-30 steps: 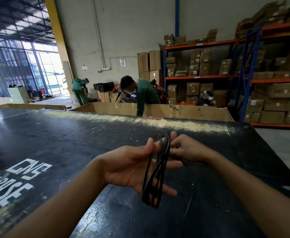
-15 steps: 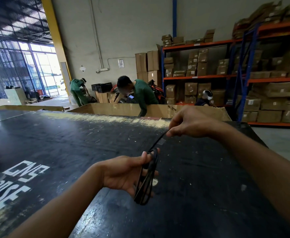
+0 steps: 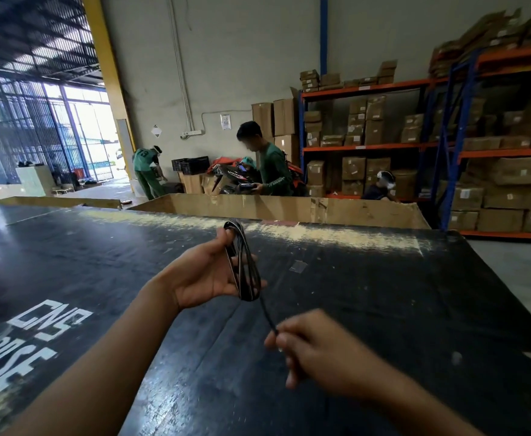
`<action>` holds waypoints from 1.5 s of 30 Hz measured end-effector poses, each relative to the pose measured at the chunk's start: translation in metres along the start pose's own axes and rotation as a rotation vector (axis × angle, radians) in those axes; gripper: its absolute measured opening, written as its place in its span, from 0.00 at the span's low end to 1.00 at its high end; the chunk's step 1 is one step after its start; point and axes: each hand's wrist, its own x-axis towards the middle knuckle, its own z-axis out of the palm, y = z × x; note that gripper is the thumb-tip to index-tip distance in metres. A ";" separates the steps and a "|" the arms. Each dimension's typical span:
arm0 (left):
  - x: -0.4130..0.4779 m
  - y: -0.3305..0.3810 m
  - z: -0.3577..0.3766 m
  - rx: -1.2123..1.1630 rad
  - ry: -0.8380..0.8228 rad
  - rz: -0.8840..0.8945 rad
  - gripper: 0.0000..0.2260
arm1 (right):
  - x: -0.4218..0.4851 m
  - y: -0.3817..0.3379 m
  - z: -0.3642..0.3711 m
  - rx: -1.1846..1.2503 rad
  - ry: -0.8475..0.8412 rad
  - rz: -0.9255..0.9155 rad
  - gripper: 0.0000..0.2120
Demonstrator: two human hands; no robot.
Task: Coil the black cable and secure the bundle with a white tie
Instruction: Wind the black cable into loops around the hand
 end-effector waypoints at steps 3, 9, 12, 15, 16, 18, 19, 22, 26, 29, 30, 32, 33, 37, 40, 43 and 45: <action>-0.002 0.001 0.005 -0.046 -0.026 0.038 0.14 | 0.000 0.014 0.021 0.050 -0.060 0.018 0.12; -0.011 -0.001 0.022 -0.087 -0.187 -0.017 0.16 | 0.015 0.045 0.029 -0.010 -0.044 0.029 0.13; -0.019 -0.003 0.030 -0.075 -0.346 -0.068 0.21 | 0.025 0.061 0.021 -0.057 -0.068 0.061 0.15; -0.023 -0.010 0.038 -0.052 -0.550 -0.136 0.23 | 0.033 0.067 -0.001 -0.117 -0.147 0.046 0.13; -0.025 -0.012 0.042 -0.015 -0.594 -0.158 0.23 | 0.037 0.066 -0.011 -0.139 -0.161 0.037 0.11; -0.028 -0.019 0.049 0.067 -0.649 -0.202 0.24 | 0.042 0.063 -0.032 -0.241 -0.149 0.018 0.08; -0.030 -0.023 0.052 0.105 -0.662 -0.218 0.24 | 0.044 0.060 -0.042 -0.308 -0.132 0.005 0.06; -0.035 -0.038 0.057 0.183 -0.649 -0.254 0.25 | 0.048 0.039 -0.073 -0.559 -0.043 0.024 0.07; -0.036 -0.052 0.055 0.267 -0.593 -0.369 0.25 | 0.049 -0.004 -0.107 -0.829 0.066 -0.051 0.04; -0.032 -0.056 0.053 0.267 -0.553 -0.421 0.26 | 0.045 -0.035 -0.114 -0.890 0.069 -0.094 0.06; -0.030 -0.057 0.053 0.267 -0.544 -0.428 0.26 | 0.044 -0.043 -0.114 -0.915 0.068 -0.105 0.06; -0.027 -0.059 0.051 0.234 -0.534 -0.437 0.25 | 0.042 -0.053 -0.112 -0.982 0.067 -0.137 0.06; -0.025 -0.061 0.049 0.206 -0.518 -0.441 0.24 | 0.041 -0.057 -0.110 -1.010 0.070 -0.155 0.07; -0.020 -0.064 0.040 0.123 -0.410 -0.438 0.25 | 0.029 -0.066 -0.096 -1.129 0.154 -0.205 0.08; -0.019 -0.062 0.038 0.131 -0.373 -0.393 0.24 | 0.019 -0.068 -0.085 -1.141 0.301 -0.258 0.06; -0.016 -0.058 0.040 0.102 -0.328 -0.353 0.24 | 0.011 -0.061 -0.075 -1.063 0.446 -0.288 0.07; -0.014 -0.055 0.041 0.102 -0.311 -0.312 0.25 | 0.007 -0.052 -0.065 -0.960 0.550 -0.287 0.07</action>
